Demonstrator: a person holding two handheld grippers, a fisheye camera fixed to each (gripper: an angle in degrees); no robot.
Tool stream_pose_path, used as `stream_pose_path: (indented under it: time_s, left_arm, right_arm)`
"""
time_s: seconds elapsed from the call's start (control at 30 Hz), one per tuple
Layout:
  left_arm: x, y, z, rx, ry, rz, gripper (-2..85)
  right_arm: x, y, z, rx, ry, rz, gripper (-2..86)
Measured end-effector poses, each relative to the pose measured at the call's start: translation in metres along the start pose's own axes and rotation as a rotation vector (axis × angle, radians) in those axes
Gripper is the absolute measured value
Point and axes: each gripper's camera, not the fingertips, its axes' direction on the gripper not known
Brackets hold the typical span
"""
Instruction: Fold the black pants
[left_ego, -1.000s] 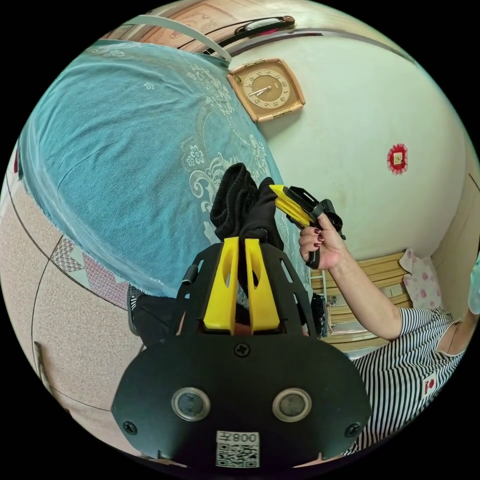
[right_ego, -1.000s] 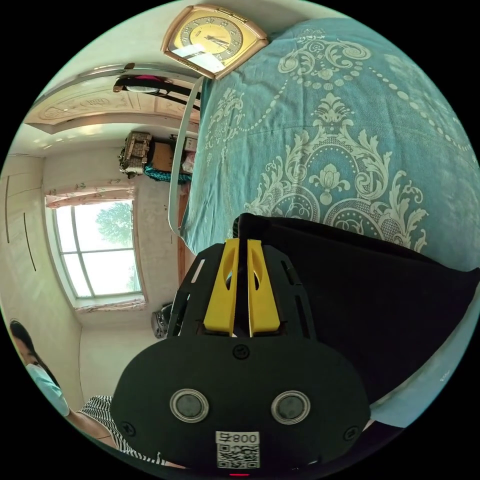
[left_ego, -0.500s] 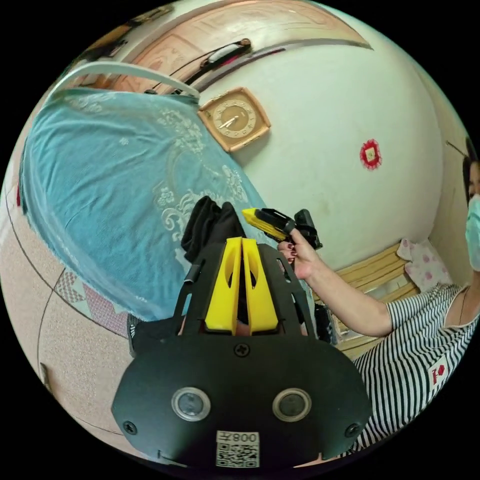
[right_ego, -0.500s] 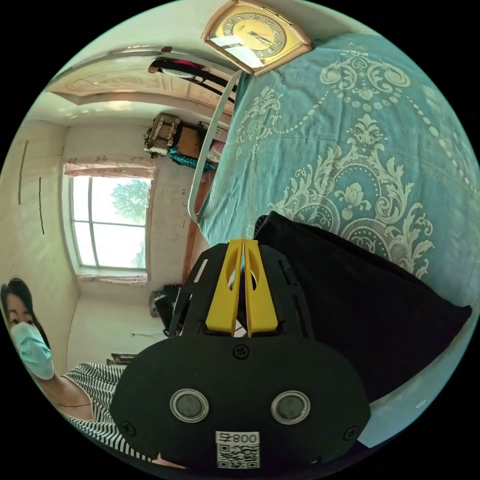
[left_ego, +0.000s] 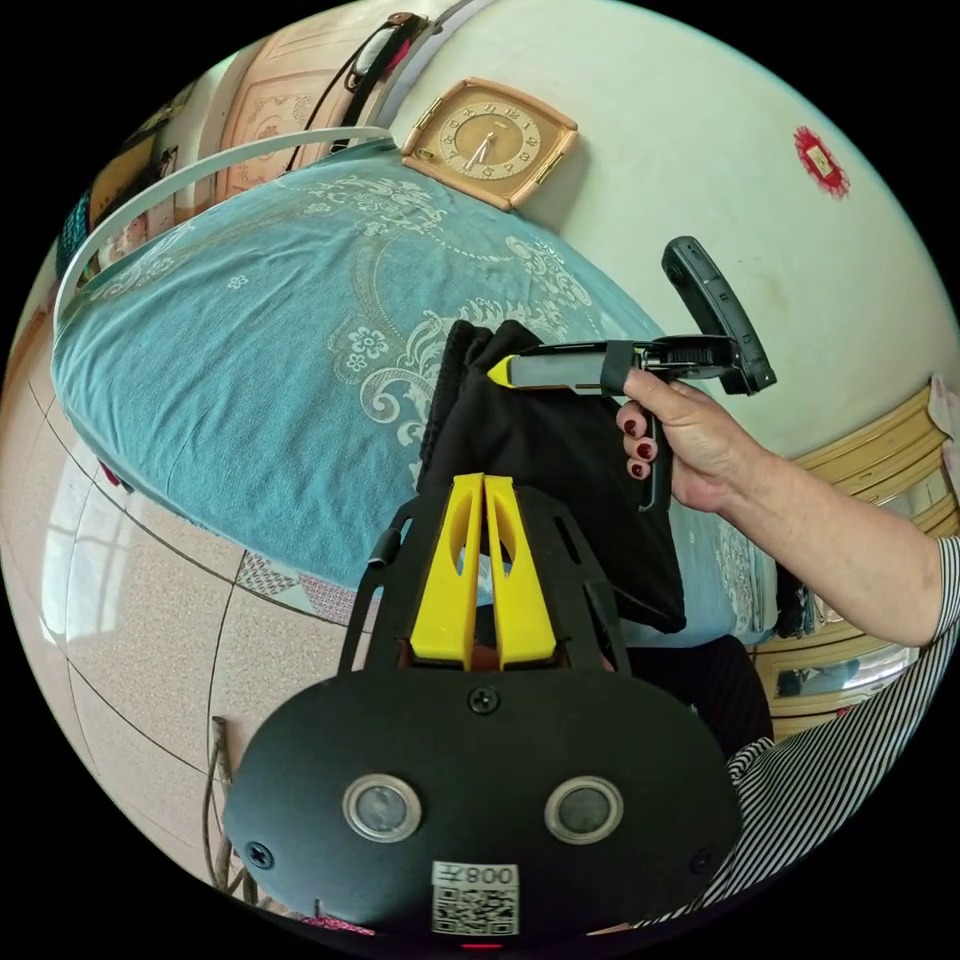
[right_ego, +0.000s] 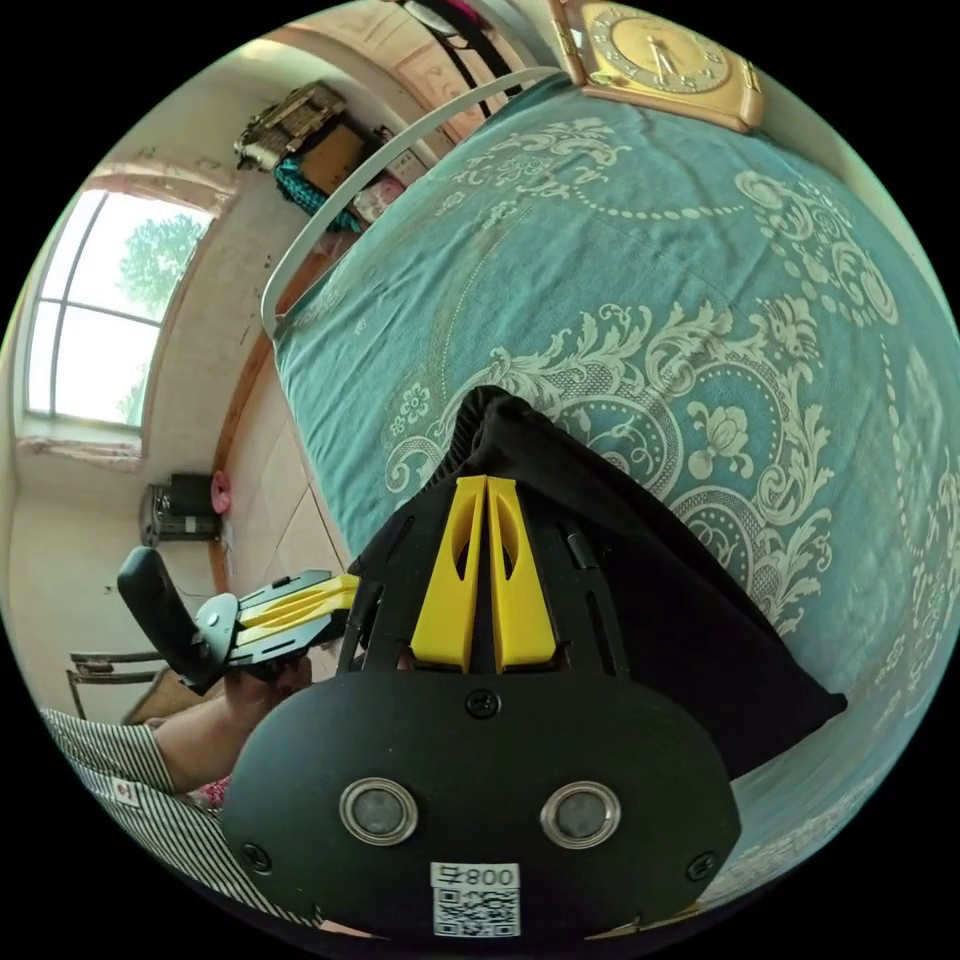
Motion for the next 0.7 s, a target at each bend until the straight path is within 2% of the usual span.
stream_pose_path:
  time_s: [0.1, 0.2, 0.27, 0.33, 0.43, 0.6, 0.7]
  left_arm:
    - [0.012, 0.000, 0.001, -0.005, -0.022, 0.012, 0.1]
    - [0.029, 0.002, -0.012, 0.058, -0.037, 0.045, 0.1]
    - [0.043, 0.004, -0.016, 0.082, -0.049, 0.080, 0.1]
    - [0.049, 0.002, -0.010, 0.046, -0.079, 0.093, 0.1]
    - [0.053, -0.002, 0.010, -0.041, -0.106, 0.087, 0.1]
    - [0.060, -0.008, 0.012, -0.045, -0.063, 0.085, 0.1]
    - [0.078, -0.008, 0.004, -0.041, -0.039, 0.129, 0.2]
  right_arm:
    - [0.002, 0.011, -0.001, 0.038, 0.001, -0.008, 0.2]
    - [0.009, 0.009, -0.012, -0.026, -0.053, -0.006, 0.2]
    - [0.008, 0.010, -0.040, 0.057, -0.035, -0.031, 0.2]
    - [0.012, 0.007, -0.054, 0.092, -0.018, -0.011, 0.1]
    - [0.026, -0.007, -0.048, 0.022, 0.009, 0.033, 0.1]
    - [0.035, -0.014, -0.059, -0.014, 0.004, 0.050, 0.2]
    - [0.043, -0.006, -0.095, 0.040, -0.028, 0.046, 0.1]
